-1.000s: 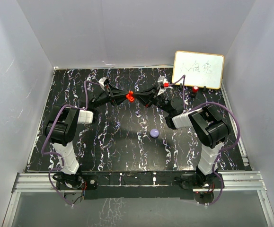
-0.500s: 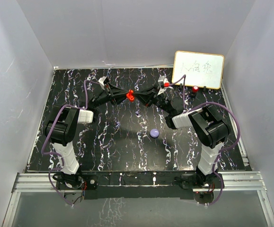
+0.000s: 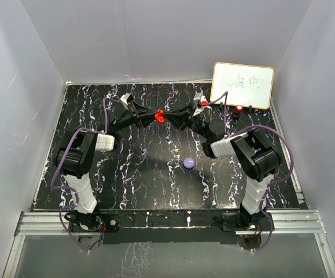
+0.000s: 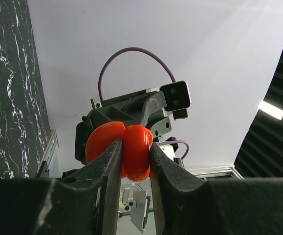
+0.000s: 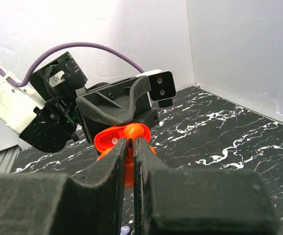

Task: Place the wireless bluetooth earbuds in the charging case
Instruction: Place the earbud in the charging case.

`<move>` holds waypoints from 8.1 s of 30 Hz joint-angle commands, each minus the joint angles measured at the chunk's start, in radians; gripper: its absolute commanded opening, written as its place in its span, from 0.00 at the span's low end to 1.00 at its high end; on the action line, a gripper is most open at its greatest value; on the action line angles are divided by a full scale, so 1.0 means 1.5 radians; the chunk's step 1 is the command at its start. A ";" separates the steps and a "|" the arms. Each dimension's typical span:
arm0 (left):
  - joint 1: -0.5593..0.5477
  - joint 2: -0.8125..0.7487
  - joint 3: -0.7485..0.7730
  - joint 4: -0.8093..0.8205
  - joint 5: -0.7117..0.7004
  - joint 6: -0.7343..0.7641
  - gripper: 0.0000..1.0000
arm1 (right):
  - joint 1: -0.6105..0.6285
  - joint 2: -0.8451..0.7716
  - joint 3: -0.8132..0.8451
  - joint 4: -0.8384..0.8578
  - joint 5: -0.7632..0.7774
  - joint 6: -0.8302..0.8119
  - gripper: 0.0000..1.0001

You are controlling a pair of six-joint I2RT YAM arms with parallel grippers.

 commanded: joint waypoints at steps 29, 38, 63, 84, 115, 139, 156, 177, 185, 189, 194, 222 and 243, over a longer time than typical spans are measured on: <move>-0.003 -0.014 0.054 0.207 -0.007 -0.017 0.00 | -0.001 0.000 0.013 0.174 -0.027 0.000 0.06; -0.004 -0.010 0.056 0.207 -0.008 -0.016 0.00 | -0.001 -0.006 0.012 0.174 -0.026 -0.003 0.07; -0.003 -0.012 0.059 0.207 -0.008 -0.017 0.00 | -0.001 -0.008 0.015 0.177 -0.025 -0.003 0.16; -0.003 0.025 0.050 0.220 0.009 0.003 0.00 | -0.009 -0.077 0.007 0.178 0.013 -0.001 0.26; -0.003 -0.009 0.024 0.109 0.075 0.166 0.00 | -0.004 -0.163 0.274 -0.810 0.154 -0.164 0.32; -0.003 0.009 0.020 0.092 0.066 0.176 0.00 | 0.029 -0.148 0.296 -0.884 0.199 -0.192 0.31; -0.003 0.018 0.022 0.078 0.069 0.187 0.00 | 0.030 -0.153 0.313 -0.889 0.200 -0.197 0.31; -0.004 0.038 0.039 0.061 0.067 0.197 0.00 | 0.039 -0.161 0.320 -0.909 0.188 -0.204 0.30; -0.004 0.045 0.040 0.063 0.063 0.197 0.00 | 0.045 -0.164 0.317 -0.914 0.187 -0.207 0.30; -0.004 0.050 0.040 0.066 0.061 0.193 0.00 | 0.048 -0.165 0.313 -0.917 0.188 -0.208 0.30; -0.004 0.054 0.040 0.073 0.057 0.189 0.00 | 0.049 -0.171 0.306 -0.918 0.190 -0.208 0.30; -0.004 0.042 0.052 0.069 0.054 0.186 0.00 | 0.052 -0.170 0.286 -0.927 0.200 -0.209 0.30; -0.004 0.035 0.061 0.057 0.052 0.189 0.00 | 0.053 -0.175 0.279 -0.937 0.209 -0.211 0.30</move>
